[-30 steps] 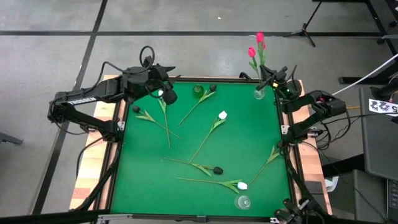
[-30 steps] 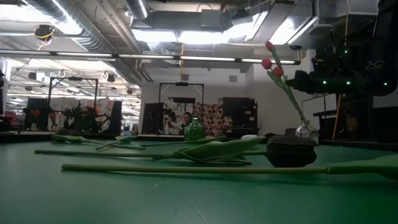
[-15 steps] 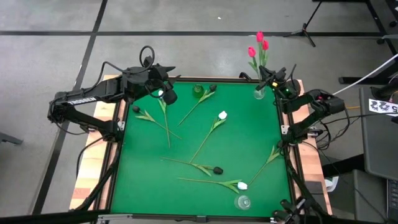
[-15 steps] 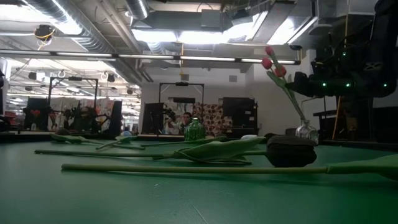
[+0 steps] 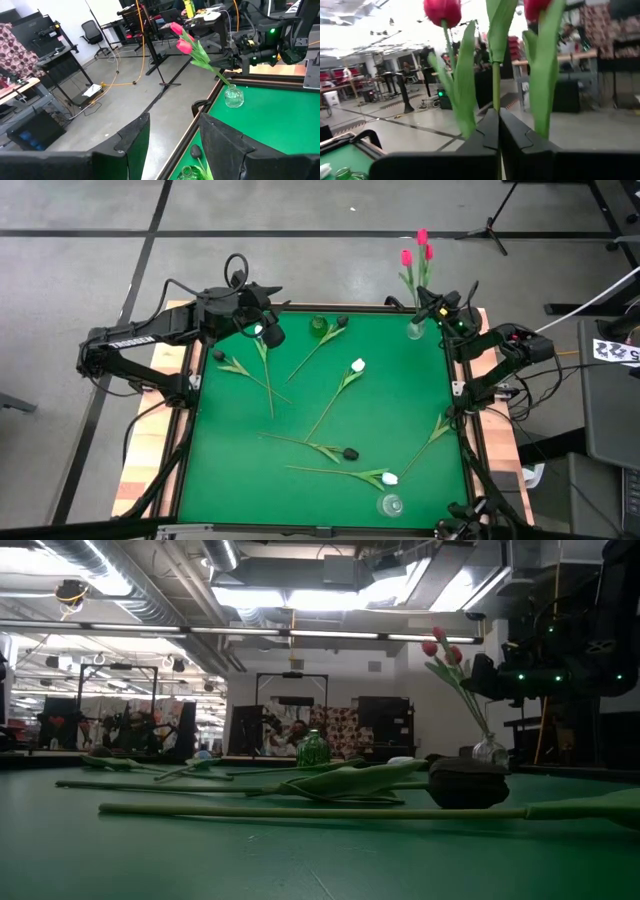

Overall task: Sort flowers into vase by color
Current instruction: Put the pink tulip into the top transparent vase

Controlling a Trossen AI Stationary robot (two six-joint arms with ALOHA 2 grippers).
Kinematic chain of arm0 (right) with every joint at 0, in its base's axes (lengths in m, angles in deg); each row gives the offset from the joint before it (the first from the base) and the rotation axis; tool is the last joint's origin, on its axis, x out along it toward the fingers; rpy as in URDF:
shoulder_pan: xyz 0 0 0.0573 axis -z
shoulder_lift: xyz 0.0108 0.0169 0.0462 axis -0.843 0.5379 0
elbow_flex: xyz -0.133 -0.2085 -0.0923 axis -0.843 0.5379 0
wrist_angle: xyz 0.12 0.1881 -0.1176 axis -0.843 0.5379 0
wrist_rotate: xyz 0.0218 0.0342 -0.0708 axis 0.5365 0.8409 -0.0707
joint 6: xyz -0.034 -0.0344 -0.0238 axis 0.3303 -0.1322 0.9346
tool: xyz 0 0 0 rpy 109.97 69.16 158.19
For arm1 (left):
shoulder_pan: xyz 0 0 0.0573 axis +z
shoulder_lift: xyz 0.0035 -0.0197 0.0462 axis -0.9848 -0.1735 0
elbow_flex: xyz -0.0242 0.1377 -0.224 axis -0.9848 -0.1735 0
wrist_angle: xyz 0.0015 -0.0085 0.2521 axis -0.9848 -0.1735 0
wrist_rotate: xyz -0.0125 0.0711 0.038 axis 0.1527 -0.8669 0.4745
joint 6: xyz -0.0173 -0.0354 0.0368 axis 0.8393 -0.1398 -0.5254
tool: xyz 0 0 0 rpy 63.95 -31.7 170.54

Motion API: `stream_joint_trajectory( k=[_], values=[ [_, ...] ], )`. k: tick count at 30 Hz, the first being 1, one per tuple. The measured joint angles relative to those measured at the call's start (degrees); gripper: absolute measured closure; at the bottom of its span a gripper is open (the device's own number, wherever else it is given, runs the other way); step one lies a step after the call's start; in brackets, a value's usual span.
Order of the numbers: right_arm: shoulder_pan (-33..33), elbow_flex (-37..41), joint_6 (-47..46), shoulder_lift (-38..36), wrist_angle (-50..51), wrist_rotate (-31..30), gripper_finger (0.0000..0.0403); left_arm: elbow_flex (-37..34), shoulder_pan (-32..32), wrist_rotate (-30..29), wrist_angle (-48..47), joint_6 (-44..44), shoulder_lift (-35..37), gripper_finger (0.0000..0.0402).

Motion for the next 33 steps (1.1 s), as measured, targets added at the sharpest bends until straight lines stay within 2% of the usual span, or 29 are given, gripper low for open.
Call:
stream_joint_trajectory(
  k=[9, 19, 33],
  values=[
    [0.0, 1.39, -0.88, 0.0, -0.04, 2.94, 0.0403, 0.0, -0.02, 0.0, 0.06, 0.0, 0.0, 0.0233],
    [0.0, 5.76, -0.49, 0.0, 0.04, 2.0, 0.0402, 0.0, 0.0, 0.01, 1.22, -0.04, 0.0, 0.0233],
    [0.0, 6.56, 1.04, -0.02, 2.7, 1.95, 0.0399, 0.0, -0.02, 0.02, 1.84, 0.06, 0.0, 0.0233]
  ],
)
